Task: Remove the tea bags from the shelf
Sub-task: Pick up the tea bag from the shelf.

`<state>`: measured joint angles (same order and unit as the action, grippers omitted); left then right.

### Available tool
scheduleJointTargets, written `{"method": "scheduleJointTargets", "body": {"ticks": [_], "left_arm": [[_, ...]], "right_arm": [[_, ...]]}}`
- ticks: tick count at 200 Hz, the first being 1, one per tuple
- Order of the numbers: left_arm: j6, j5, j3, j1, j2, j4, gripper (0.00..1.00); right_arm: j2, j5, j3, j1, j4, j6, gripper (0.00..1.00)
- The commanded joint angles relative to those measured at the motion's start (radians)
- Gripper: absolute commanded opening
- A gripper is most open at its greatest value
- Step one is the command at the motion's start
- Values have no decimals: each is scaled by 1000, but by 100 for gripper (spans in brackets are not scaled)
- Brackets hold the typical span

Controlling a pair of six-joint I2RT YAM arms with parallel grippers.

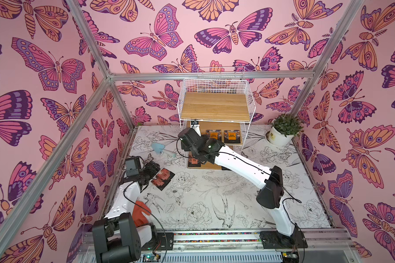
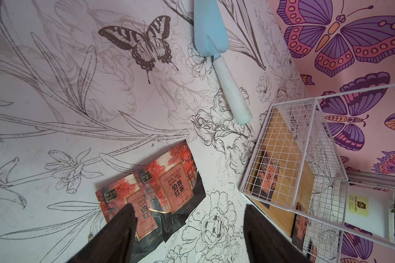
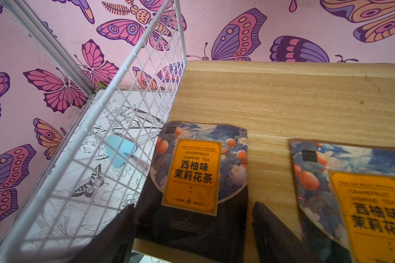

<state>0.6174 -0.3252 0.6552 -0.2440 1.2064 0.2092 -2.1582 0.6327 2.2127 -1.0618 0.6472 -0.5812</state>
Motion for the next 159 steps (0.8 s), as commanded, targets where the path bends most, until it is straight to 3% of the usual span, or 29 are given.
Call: {"method": "scheduleJointTargets", "body": {"ticks": [1, 159], "left_arm": [[-17, -12, -11, -8, -8, -9, 77], [-23, -9, -13, -10, -21, -4, 77]], "right_arm": [[-35, -65, -53, 2, 6, 14, 83], [-98, -36, -127, -18, 81, 77, 69]]}}
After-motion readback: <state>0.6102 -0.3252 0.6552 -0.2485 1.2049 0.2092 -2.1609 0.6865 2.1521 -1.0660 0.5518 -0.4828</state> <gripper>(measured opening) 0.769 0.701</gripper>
